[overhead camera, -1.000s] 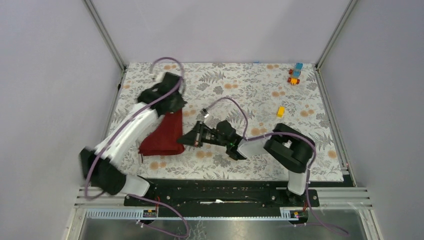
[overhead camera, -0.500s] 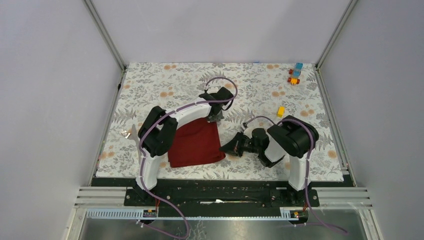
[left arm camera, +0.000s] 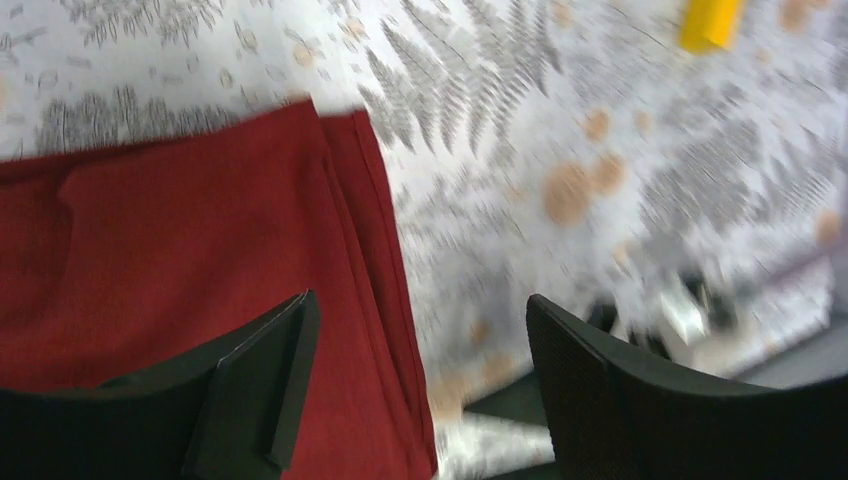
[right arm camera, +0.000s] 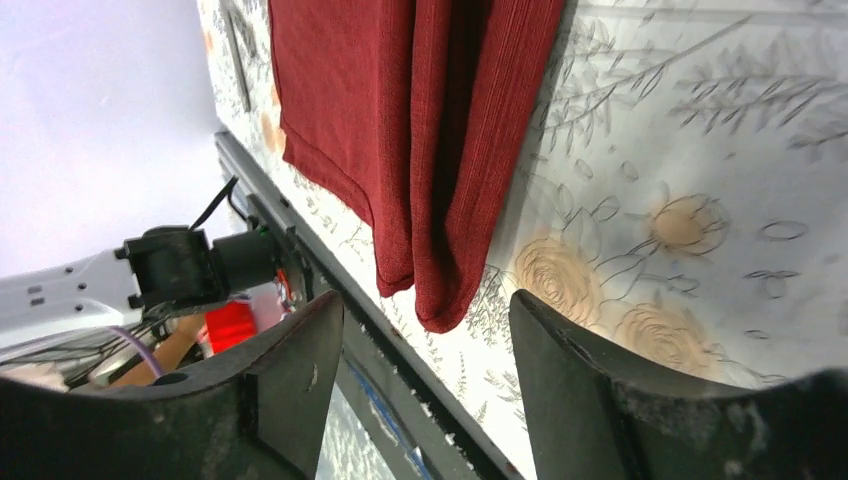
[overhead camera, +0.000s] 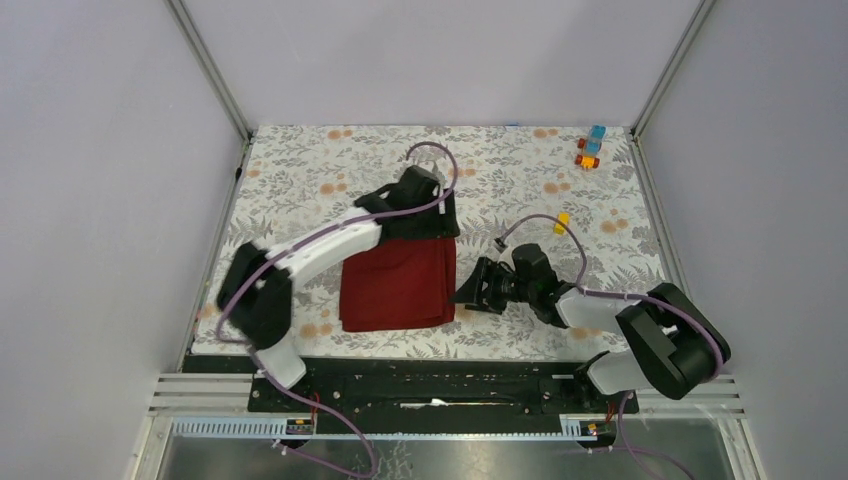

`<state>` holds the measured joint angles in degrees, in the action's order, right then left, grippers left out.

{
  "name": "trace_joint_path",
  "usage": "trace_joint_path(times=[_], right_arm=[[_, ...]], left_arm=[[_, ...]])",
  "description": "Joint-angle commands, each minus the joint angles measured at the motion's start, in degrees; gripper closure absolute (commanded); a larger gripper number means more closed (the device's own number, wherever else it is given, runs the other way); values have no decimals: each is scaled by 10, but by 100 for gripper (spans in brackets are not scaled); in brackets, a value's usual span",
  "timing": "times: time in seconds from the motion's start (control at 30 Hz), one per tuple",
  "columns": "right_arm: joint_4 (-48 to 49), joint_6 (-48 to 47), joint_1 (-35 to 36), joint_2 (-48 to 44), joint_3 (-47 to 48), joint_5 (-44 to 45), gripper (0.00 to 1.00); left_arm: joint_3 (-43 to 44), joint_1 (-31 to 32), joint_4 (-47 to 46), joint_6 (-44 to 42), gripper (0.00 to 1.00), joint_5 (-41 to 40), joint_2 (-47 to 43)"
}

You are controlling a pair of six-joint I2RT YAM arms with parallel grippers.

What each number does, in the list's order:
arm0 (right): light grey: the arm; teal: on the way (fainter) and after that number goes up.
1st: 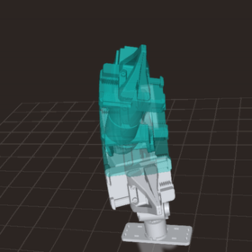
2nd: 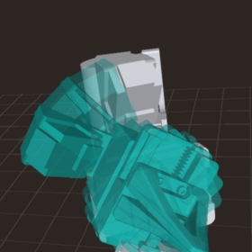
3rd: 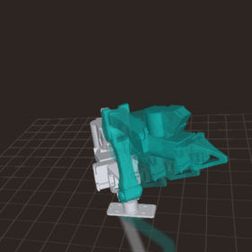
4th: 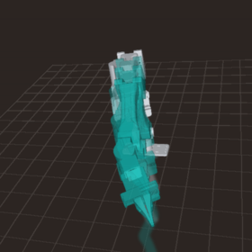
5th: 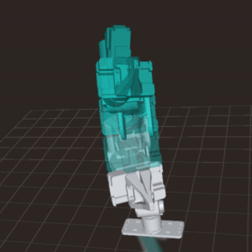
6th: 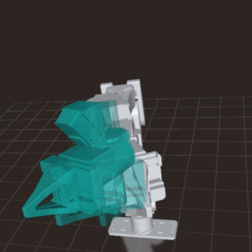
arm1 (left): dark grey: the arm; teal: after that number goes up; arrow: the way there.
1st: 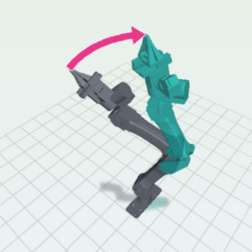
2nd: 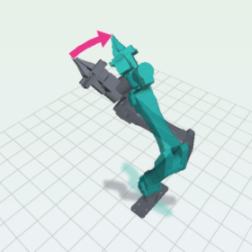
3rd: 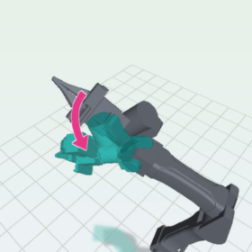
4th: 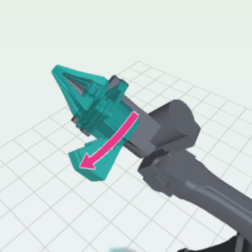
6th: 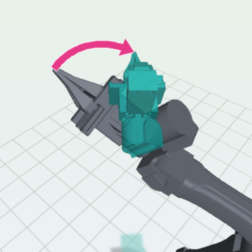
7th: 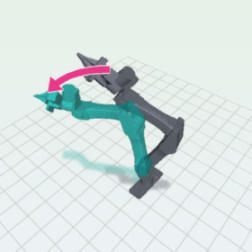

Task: Fold the napkin into a case and place the utensils inside
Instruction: Move the lower triangle-folded napkin to the center of the board.

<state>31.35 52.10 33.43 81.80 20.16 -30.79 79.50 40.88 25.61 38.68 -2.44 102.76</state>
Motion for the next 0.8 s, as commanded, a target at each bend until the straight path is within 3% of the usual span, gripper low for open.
trace_joint_path(times=[0.0,0.13,0.23,0.33,0.47,0.77], right_arm=[[-153,-91,-41,-20,51,36,31],[-151,-104,-80,47,123,12,32],[-143,-114,-93,112,185,1,35],[-148,-136,-94,169,240,3,36],[-158,-161,-94,224,293,16,41],[-208,-190,-94,309,392,52,57]], left_arm=[[-101,3,-12,-24,19,79,-146],[-207,40,-36,15,24,74,-203],[-238,68,-59,48,26,50,-193],[-226,95,-62,55,28,-12,-160],[-173,109,-31,49,38,-71,-99],[-119,137,9,47,54,-116,-13]])
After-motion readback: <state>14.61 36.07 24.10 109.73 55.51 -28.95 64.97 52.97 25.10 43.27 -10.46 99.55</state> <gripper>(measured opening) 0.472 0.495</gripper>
